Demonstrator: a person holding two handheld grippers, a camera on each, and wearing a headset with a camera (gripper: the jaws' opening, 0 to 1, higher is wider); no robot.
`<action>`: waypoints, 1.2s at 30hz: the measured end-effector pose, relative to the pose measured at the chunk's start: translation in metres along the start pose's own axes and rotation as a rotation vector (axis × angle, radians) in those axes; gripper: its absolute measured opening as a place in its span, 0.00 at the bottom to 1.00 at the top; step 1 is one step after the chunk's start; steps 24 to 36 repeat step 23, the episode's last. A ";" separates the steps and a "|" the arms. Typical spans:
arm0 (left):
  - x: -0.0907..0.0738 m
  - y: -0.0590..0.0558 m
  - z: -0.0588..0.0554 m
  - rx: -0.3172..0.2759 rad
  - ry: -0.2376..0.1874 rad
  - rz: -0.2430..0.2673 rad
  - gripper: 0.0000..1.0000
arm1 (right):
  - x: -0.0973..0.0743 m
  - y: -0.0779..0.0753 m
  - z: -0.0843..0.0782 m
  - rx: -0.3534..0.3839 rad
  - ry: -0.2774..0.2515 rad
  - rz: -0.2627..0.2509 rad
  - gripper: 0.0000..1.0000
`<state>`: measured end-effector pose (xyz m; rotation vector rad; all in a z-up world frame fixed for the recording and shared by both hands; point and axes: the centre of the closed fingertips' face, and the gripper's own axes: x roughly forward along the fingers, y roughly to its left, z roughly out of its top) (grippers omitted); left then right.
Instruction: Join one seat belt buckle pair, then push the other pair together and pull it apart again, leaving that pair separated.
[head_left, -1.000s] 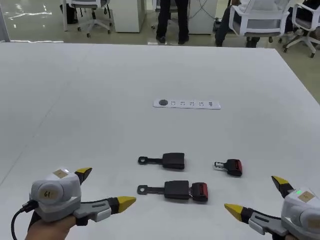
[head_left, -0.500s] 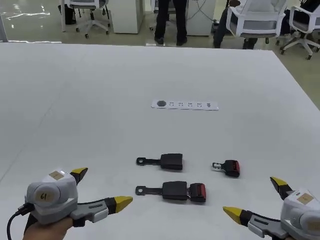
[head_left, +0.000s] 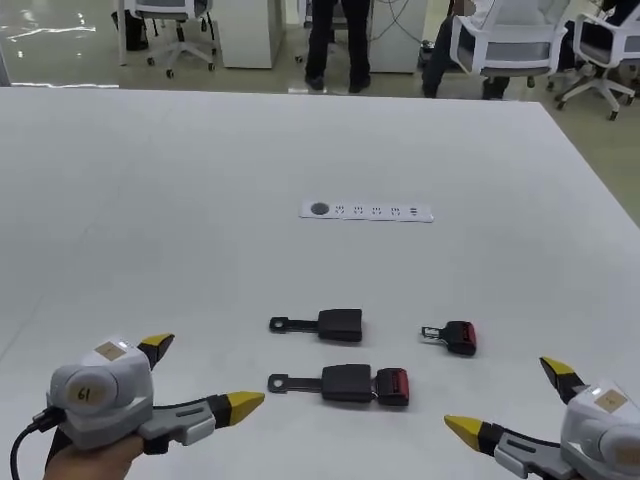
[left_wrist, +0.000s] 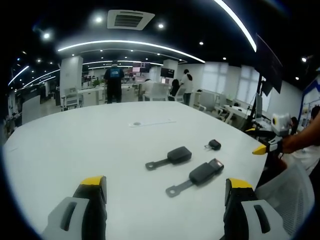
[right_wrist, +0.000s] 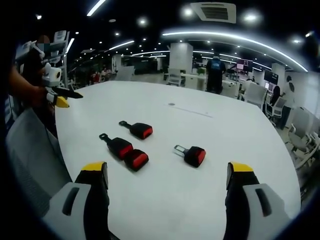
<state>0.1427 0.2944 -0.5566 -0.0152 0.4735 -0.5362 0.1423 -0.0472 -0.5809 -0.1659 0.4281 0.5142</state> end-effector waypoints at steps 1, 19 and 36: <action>0.000 0.000 0.001 0.001 -0.002 0.001 1.00 | 0.000 0.000 0.000 0.000 0.000 0.000 0.99; 0.001 -0.003 0.001 -0.003 0.000 -0.007 1.00 | 0.000 -0.003 -0.003 0.000 0.001 -0.002 0.99; 0.001 -0.002 0.000 0.001 0.003 -0.010 1.00 | 0.000 -0.002 -0.003 -0.001 0.003 0.001 0.99</action>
